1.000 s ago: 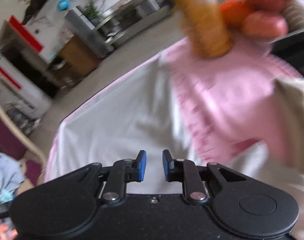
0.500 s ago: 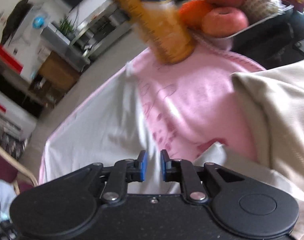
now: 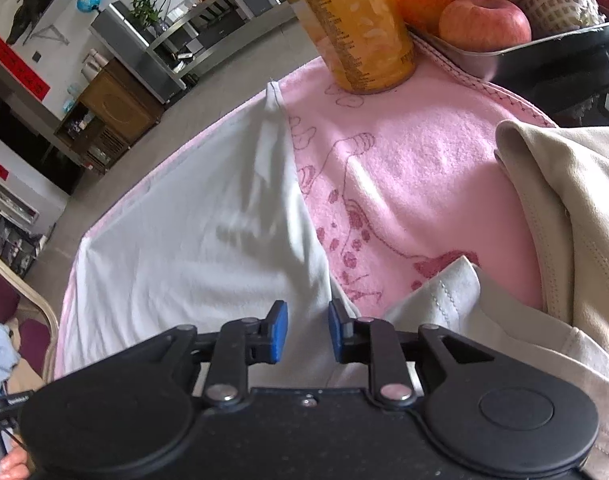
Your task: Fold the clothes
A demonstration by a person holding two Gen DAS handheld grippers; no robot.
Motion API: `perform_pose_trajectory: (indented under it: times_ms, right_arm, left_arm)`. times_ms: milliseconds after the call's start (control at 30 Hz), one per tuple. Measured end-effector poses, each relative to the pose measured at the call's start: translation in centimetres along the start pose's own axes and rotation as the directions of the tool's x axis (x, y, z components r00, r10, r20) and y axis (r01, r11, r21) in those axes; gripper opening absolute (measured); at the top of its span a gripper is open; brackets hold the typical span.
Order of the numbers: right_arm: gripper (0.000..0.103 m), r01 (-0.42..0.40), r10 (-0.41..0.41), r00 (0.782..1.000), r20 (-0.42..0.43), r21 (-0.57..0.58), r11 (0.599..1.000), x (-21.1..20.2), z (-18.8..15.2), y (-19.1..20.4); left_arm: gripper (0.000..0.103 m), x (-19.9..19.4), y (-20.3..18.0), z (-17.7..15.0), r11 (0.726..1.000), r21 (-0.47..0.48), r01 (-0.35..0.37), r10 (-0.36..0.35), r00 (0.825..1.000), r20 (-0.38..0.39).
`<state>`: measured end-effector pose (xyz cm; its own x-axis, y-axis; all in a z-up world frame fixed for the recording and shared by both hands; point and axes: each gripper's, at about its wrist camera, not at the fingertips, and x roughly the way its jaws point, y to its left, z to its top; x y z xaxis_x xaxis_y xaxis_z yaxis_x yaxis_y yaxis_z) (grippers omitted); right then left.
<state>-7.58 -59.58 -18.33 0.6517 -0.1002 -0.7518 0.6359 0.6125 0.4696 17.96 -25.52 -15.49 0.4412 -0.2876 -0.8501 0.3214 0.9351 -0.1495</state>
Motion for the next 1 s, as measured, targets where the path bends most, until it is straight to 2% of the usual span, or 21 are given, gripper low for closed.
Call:
perform_pose_trajectory:
  times_ms: [33,67,167,267,367,433,533,600,633,667,733,833,900,933,967,1000]
  right_arm:
    - [0.022,0.004,-0.004,1.0,-0.001,-0.007,1.0,0.1,0.0,0.1]
    - [0.022,0.008,-0.008,1.0,-0.003,-0.014,1.0,0.2,0.0,0.2]
    - [0.022,0.019,-0.019,1.0,-0.005,-0.027,0.999,0.3,0.0,0.4]
    - [0.022,0.024,-0.025,1.0,-0.004,-0.033,0.999,0.4,0.0,0.4]
    - [0.022,0.029,-0.029,1.0,-0.005,-0.041,0.999,0.4,0.1,0.5]
    - [0.024,0.029,-0.03,1.0,-0.009,-0.029,0.999,0.3,0.4,0.4]
    - [0.031,0.012,-0.012,1.0,0.024,0.009,1.0,-0.8,1.1,0.0]
    - [0.031,0.005,-0.007,0.997,0.072,0.029,1.0,-1.8,1.7,-0.2]
    - [0.03,0.014,-0.017,0.995,0.1,0.032,0.999,-1.9,2.0,-0.4]
    - [0.016,0.022,-0.027,0.991,0.127,0.034,0.999,-2.1,2.2,-0.5]
    - [0.003,0.029,-0.035,0.984,0.173,0.033,0.999,-2.1,2.5,-0.6]
    - [0.004,-0.051,0.053,0.986,0.161,-0.01,0.999,-0.6,2.1,-0.1]
    - [0.007,-0.152,0.153,0.984,0.092,-0.013,0.988,1.2,1.9,0.4]
    - [0.007,-0.198,0.198,0.979,0.051,-0.009,0.98,2.1,1.8,0.6]
    - [0.008,-0.216,0.216,0.976,0.015,-0.013,0.976,2.9,1.6,0.8]
    - [0.008,-0.197,0.197,0.98,-0.004,-0.029,0.98,3.4,1.4,1.0]
  left_arm:
    - [0.003,0.1,-0.2,0.0,1.0,0.01,-0.013,0.013,1.0,0.003]
    - [0.001,-0.1,-0.4,-0.1,0.999,0.013,-0.033,0.033,0.999,0.014]
    - [0.002,-0.6,0.1,-0.1,0.995,-0.056,-0.083,0.085,0.996,0.034]
    - [0.005,-0.3,1.1,-0.4,0.989,-0.108,-0.101,0.103,0.995,0.01]
    - [0.012,-0.8,0.9,-0.3,0.99,-0.094,-0.104,0.106,0.994,0.016]
    - [0.012,-1.4,0.6,-0.3,0.991,-0.087,-0.105,0.108,0.994,0.029]
    - [0.012,-3.0,-0.6,0.1,0.994,-0.046,-0.096,0.101,0.989,0.111]
    - [0.013,-3.2,-1.7,0.6,0.997,0.008,-0.075,0.073,0.986,0.15]
    - [0.013,-3.3,-2.3,0.9,0.997,0.036,-0.066,0.059,0.984,0.168]
    - [0.013,-3.2,-2.9,0.8,0.996,0.067,-0.063,0.051,0.983,0.178]
    - [0.013,-2.5,-4.2,0.5,0.989,0.134,-0.062,0.037,0.982,0.188]
    - [0.013,-1.0,-5.0,0.1,0.986,0.164,-0.029,0.002,0.987,0.162]
    - [0.013,0.4,-4.7,0.3,0.99,0.141,-0.021,0.002,0.991,0.136]
    - [0.013,1.3,-4.6,0.4,0.992,0.118,-0.038,0.025,0.994,0.11]
    - [0.016,2.0,-4.4,0.4,0.994,0.092,-0.061,0.052,0.994,0.098]
    - [0.016,2.0,-3.9,0.5,0.995,0.069,-0.076,0.068,0.991,0.115]
